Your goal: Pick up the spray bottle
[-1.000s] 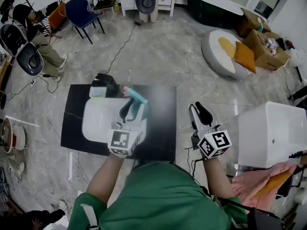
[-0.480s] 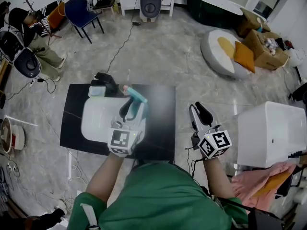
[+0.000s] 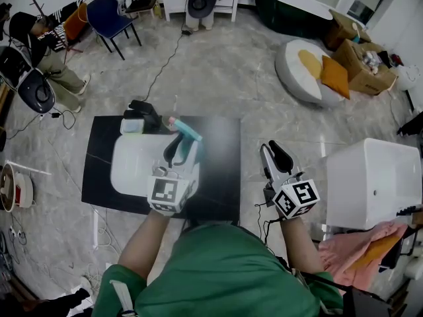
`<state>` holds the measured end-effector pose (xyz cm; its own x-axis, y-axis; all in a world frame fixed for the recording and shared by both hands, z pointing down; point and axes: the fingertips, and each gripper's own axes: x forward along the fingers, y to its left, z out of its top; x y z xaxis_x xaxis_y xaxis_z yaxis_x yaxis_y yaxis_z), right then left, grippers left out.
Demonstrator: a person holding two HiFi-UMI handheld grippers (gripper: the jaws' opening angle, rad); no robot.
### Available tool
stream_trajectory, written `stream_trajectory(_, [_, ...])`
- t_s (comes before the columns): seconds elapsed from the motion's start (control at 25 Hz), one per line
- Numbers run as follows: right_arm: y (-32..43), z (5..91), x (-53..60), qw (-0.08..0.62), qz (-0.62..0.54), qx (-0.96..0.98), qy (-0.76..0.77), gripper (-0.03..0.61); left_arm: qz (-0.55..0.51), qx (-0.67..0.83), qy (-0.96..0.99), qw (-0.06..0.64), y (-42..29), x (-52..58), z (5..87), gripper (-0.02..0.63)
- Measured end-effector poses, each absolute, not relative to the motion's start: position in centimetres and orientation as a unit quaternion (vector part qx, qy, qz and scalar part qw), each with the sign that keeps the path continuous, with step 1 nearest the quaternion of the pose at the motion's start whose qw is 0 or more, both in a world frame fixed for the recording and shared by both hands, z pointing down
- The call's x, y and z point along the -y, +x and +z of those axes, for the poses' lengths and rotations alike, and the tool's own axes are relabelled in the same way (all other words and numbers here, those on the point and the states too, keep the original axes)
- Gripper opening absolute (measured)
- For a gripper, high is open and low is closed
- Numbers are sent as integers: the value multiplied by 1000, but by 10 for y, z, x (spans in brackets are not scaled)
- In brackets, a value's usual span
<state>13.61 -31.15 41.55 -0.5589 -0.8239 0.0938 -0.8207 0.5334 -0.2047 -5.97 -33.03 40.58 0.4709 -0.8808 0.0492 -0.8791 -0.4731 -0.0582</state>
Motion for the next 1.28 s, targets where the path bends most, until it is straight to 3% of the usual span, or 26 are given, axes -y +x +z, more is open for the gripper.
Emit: stream_trajectory(1.28, [136,428,331,2,-120,-867,-483,74,-41,-506,-861,7,-63,360,417,130])
